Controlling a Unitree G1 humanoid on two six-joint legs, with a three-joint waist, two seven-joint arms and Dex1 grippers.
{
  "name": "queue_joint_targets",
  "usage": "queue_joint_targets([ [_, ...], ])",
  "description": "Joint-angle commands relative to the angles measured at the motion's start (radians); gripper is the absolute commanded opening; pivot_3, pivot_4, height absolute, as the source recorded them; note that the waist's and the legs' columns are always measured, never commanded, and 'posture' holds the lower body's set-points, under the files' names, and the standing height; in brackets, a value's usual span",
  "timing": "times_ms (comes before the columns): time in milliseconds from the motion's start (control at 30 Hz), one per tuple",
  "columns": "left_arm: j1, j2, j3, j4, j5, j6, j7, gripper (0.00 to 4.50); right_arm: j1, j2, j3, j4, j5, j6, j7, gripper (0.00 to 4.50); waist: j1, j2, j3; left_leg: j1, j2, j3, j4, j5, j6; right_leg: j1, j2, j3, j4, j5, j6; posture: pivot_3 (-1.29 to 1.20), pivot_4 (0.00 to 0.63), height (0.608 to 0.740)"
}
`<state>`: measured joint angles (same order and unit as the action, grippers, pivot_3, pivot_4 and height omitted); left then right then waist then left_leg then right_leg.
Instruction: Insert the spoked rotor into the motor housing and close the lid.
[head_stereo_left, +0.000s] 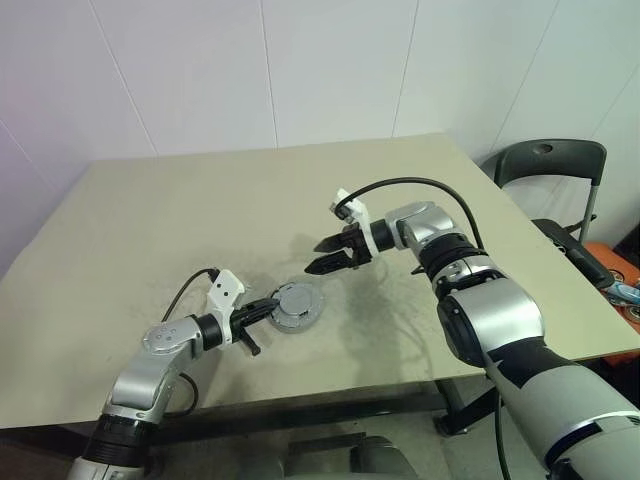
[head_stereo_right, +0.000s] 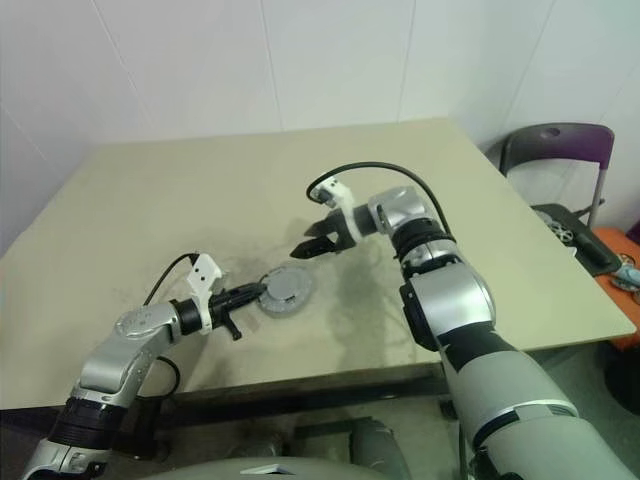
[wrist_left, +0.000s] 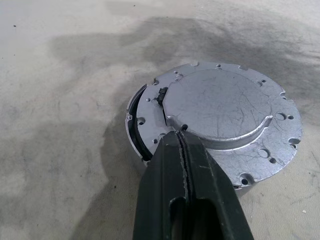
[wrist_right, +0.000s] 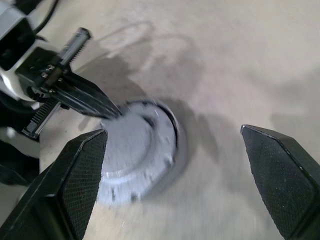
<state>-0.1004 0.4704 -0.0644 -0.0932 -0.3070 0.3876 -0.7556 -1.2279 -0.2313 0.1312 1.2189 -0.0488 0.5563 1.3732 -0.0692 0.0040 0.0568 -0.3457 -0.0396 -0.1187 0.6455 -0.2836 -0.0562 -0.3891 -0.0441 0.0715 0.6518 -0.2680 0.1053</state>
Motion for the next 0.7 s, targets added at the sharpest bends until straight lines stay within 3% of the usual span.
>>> queue_joint_targets([
  [33,0.009,0.006,-0.017,-0.006,0.008,0.017,-0.007,0.00,0.001,-0.029,-0.004,-0.035,0.011,0.083,0.002,4.48,0.000,0.000,0.000,0.000,0.000,0.000,0.000,0.000,0.000,0.000,0.000,0.000,0.000,0.000,0.000,0.00,0.000,0.740],
  [133,0.008,0.015,-0.009,-0.007,0.006,0.017,-0.012,0.00,0.057,-0.038,0.007,-0.099,0.012,0.033,-0.002,4.48,0.000,0.000,0.000,0.000,0.000,0.001,0.000,0.000,0.000,0.000,0.000,0.000,-0.001,0.000,0.000,0.00,0.000,0.740],
  [333,0.023,0.046,0.069,-0.071,-0.036,0.010,-0.009,0.00,0.187,-0.046,0.067,-0.309,-0.007,-0.272,0.028,4.48,-0.006,0.000,0.000,-0.002,0.000,0.001,0.000,0.000,0.000,-0.002,0.000,0.000,0.000,0.000,0.001,0.00,0.000,0.740],
  [700,0.153,0.146,0.314,-0.198,-0.157,0.039,-0.010,0.00,0.260,0.008,0.145,-0.456,0.014,-0.323,0.074,4.48,0.000,0.000,0.000,-0.009,0.001,0.000,0.000,0.000,0.000,-0.009,-0.001,0.000,-0.001,0.000,0.000,0.00,0.000,0.740],
])
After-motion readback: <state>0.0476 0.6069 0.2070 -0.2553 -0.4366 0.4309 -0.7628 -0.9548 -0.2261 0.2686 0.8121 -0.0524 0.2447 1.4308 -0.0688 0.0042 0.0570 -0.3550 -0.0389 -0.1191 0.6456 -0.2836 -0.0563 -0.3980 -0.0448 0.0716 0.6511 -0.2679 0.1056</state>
